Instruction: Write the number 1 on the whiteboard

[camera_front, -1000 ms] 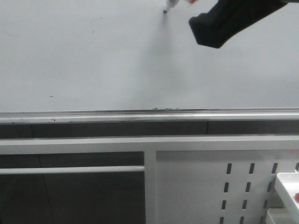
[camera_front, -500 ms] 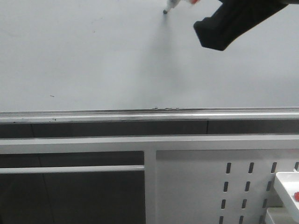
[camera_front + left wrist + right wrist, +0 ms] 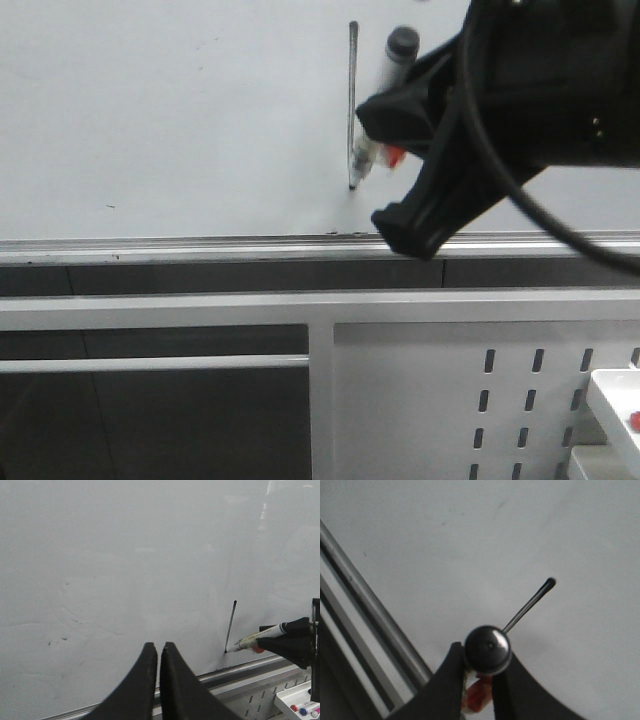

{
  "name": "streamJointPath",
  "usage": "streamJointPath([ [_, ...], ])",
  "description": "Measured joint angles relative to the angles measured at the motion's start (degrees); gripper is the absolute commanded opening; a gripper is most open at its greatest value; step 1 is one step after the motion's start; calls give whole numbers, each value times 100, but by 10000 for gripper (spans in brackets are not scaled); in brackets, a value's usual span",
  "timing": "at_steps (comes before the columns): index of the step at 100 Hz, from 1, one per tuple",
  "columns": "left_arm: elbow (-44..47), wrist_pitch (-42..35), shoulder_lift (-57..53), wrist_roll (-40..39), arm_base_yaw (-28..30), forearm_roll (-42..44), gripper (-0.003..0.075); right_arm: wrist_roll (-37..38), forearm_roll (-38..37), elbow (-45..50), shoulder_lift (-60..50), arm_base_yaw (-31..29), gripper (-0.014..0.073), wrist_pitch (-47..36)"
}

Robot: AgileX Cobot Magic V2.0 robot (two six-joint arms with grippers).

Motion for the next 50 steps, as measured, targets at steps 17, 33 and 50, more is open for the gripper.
streamJointPath([
  [17, 0, 0, 0, 0, 0, 0, -20, 105, 77, 0, 445, -13, -71, -15],
  [33, 0, 0, 0, 0, 0, 0, -20, 340, 77, -15, 531, -13, -72, -183],
  [50, 0, 0, 0, 0, 0, 0, -20, 397, 111, -15, 506, 31, -77, -207],
])
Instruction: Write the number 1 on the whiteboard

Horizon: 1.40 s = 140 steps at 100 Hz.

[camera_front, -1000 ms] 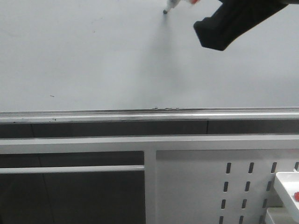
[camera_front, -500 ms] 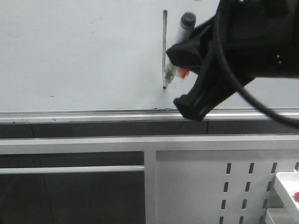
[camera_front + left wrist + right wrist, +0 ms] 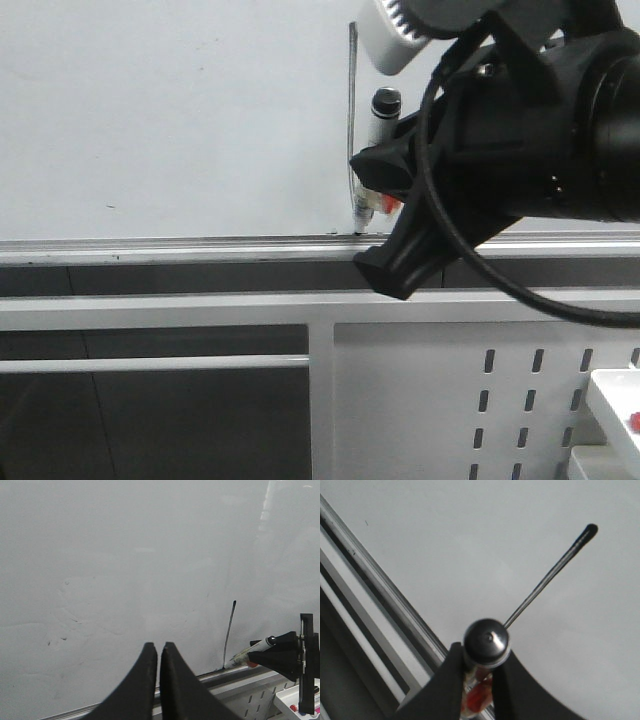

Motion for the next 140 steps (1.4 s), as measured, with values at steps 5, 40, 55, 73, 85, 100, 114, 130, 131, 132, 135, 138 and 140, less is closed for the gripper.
streamJointPath([
  [5, 0, 0, 0, 0, 0, 0, -20, 0, 116, 0, -100, 121, -77, 89],
  [40, -31, 276, 168, 764, 0, -899, 185, 0, 170, -417, -2190, 1789, -77, 3360],
  [55, -259, 990, 812, 2939, 0, -2223, 314, -13, 202, -915, -2688, 1834, -77, 4549],
  [73, -569, 1738, 1692, 4606, 0, -3296, 313, -13, 202, -1677, -2851, 1834, -77, 5144],
  [85, -792, 2012, 2184, 5201, 0, -3510, 313, -13, 64, -2179, -2800, 1834, -77, 5517],
  [100, -1084, 2396, 2694, 5663, 0, -3670, 313, -73, -128, -2670, -2519, 1846, -77, 5924],
  [114, -1339, 2536, 3025, 5812, 0, -3789, 313, -218, -152, -3133, -2174, 1988, -77, 6284],
  [130, -1537, 2607, 3160, 5834, 0, -3825, 313, -252, -152, -3506, -1832, 2039, -77, 6418],
  [131, -1553, 2621, 3160, 5834, 0, -3839, 313, -252, -152, -3518, -1821, 2050, -77, 6418],
  [132, -1563, 2621, 3160, 5834, 0, -3838, 313, -252, -152, -3540, -1810, 2048, -77, 6418],
  [135, -1581, 2670, 3164, 5846, 0, -3838, 313, -252, -164, -3582, -1763, 2048, -77, 6428],
  [138, -1611, 2704, 3174, 5846, 0, -3838, 313, -252, -164, -3620, -1742, 2048, -77, 6439],
  [140, -1623, 2718, 3174, 5846, 0, -3850, 313, -252, -164, -3642, -1713, 2048, -77, 6437],
])
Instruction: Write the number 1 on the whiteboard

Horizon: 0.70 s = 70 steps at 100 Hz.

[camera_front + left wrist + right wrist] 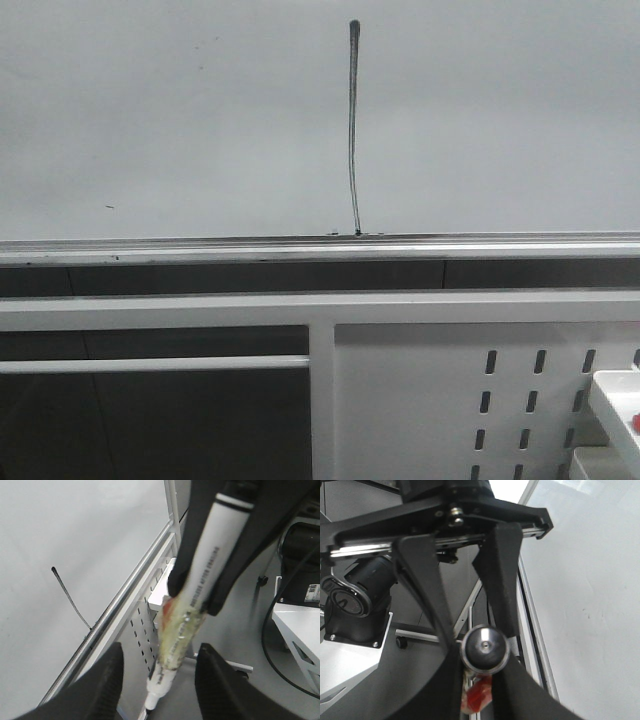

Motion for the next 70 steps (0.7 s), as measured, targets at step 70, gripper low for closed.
streamJointPath([
  [70, -10, 198, 291, 8, 0, 60, 226, -193, -167, -190, 57, 200, -77, 133],
])
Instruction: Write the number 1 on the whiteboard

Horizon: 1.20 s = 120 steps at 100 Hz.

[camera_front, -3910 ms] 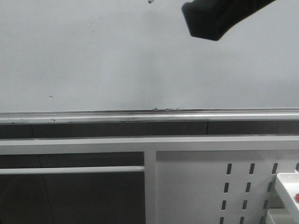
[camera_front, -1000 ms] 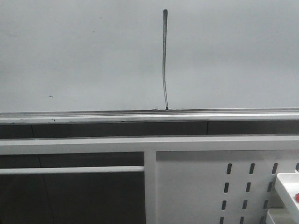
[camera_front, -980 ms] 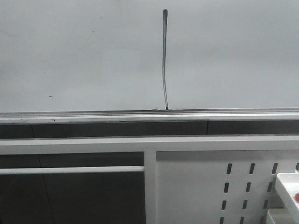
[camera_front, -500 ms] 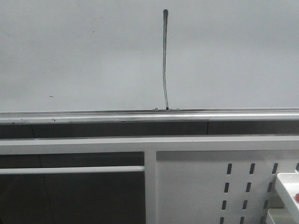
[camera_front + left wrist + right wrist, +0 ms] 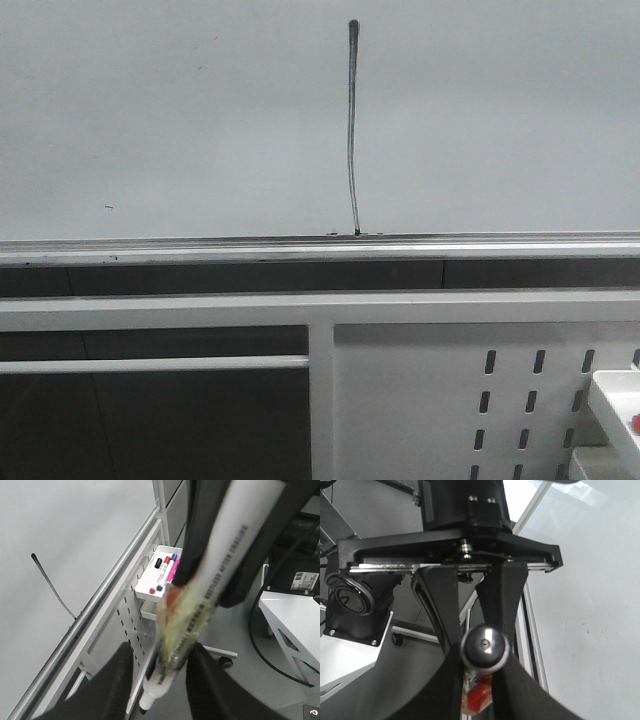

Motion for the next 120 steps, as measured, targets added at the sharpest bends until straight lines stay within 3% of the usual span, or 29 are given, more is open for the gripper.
streamJointPath([
  [73, 0, -33, 15, 0, 0, -151, 218, 0, 30, -34, 54, 35, -77, -125],
  [85, 0, -33, 15, 0, 0, -159, 144, 0, 30, -34, 54, 35, -77, -125],
  [101, 0, 56, 15, 134, 0, -162, -18, 24, 70, -34, 63, 35, -77, -114],
  [113, 0, 106, 15, 291, 0, -128, -20, 73, 134, -34, 77, 35, -57, -106],
  [120, 0, 118, 15, 301, 0, -123, -20, 86, 147, -34, 77, 35, 32, -102],
])
